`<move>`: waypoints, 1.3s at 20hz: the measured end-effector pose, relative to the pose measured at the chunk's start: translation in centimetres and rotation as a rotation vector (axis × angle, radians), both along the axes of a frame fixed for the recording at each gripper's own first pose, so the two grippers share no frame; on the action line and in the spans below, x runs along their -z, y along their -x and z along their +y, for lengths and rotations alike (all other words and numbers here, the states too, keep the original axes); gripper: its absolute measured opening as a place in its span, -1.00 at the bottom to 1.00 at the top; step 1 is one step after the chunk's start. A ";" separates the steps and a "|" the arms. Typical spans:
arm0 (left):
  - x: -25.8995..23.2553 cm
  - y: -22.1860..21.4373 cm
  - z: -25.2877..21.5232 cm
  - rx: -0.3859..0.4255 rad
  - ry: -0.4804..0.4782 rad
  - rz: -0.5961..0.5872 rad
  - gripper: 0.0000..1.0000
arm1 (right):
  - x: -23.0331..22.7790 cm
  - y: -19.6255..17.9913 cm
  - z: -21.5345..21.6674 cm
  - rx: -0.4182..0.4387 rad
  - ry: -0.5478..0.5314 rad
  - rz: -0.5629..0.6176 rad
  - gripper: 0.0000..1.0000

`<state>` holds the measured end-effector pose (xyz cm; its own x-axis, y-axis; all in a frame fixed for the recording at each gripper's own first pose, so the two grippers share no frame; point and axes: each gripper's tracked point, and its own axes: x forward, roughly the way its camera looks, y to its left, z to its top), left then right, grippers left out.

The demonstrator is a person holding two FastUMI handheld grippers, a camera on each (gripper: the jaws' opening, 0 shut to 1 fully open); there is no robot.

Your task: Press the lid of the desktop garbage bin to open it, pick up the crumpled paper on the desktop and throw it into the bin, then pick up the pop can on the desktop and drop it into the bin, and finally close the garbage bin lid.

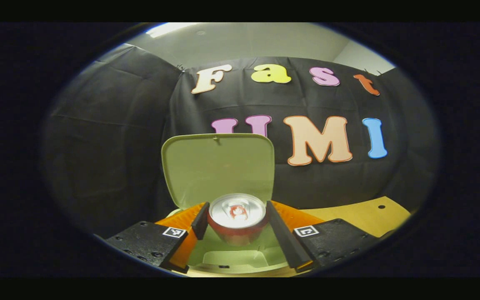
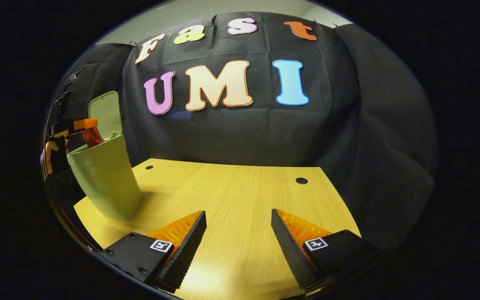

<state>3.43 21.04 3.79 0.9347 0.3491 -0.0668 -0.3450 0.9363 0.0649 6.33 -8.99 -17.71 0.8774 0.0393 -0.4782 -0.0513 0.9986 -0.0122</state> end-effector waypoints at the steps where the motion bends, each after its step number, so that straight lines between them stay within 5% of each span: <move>1: -1.1 0.5 -0.1 0.001 -0.014 -0.022 0.78 | -0.1 -0.1 0.1 0.002 0.001 0.001 0.97; 2: -1.9 -0.1 0.1 0.006 -0.029 -0.039 1.00 | -0.1 -0.1 0.1 0.003 -0.001 0.002 0.97; 8: -8.5 -0.8 0.3 0.036 -0.065 -0.146 0.86 | -0.5 0.0 0.8 0.013 -0.002 -0.012 0.97; 15: -14.6 -3.8 2.6 0.052 -0.103 -0.215 0.97 | -0.4 1.0 1.4 0.027 0.016 -0.019 0.97; 26: -11.5 -9.4 6.0 0.056 -0.013 -0.061 0.94 | -0.2 2.5 1.6 0.050 0.028 -0.009 0.96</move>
